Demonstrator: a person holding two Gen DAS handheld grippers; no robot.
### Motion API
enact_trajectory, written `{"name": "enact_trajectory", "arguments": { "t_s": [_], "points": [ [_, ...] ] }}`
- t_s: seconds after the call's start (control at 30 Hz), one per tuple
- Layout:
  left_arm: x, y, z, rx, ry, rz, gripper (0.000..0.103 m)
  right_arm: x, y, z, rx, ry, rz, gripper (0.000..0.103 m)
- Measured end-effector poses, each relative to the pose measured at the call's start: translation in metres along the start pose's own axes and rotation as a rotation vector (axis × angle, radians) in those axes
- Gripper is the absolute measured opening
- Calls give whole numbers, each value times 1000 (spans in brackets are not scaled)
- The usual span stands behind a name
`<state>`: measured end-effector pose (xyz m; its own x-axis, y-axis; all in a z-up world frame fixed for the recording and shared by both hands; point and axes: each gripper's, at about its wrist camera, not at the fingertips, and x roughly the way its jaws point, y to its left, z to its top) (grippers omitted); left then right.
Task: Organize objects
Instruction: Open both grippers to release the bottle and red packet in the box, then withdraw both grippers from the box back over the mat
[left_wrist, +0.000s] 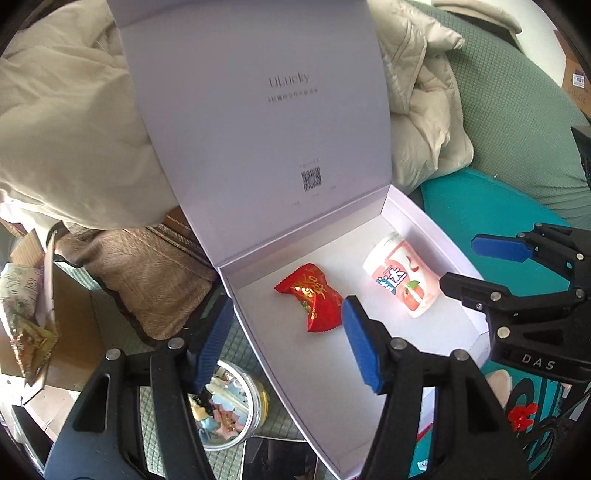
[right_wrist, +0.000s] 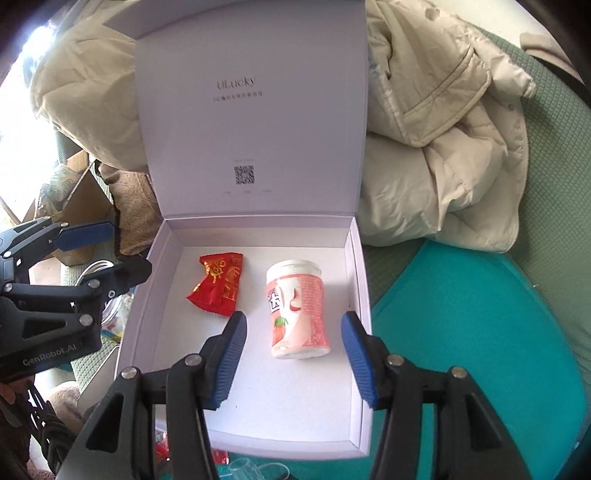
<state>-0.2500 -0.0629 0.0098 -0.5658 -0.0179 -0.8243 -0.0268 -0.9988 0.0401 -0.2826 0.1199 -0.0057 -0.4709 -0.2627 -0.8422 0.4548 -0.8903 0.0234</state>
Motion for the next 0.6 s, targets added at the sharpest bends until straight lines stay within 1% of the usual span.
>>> {"name": "enact_trajectory", "arguments": {
  "t_s": [0.03,0.13,0.23,0.27,0.33,0.43,0.6],
  "points": [
    [-10,6,-1,-2,-10,2,60,-4,2,1,-2,-8,1,54],
    [-29,6,2,-9,-36,12,60,-16,12,2,-6,-33,2,55],
    [-45,8,1,-18,-54,13,60,-30,18,2,-11,-60,7,60],
    [-50,8,1,-17,-57,14,61,-36,19,1,-13,-69,7,60],
    [-52,1,2,-10,-63,15,61,-46,22,-1,-16,-79,-5,60],
    [-65,0,-1,-2,-76,15,61,-58,24,-5,-13,-96,-16,60],
    [-83,-5,-6,-12,-96,-2,62,-78,27,-13,-1,-117,-27,61]
  ]
}}
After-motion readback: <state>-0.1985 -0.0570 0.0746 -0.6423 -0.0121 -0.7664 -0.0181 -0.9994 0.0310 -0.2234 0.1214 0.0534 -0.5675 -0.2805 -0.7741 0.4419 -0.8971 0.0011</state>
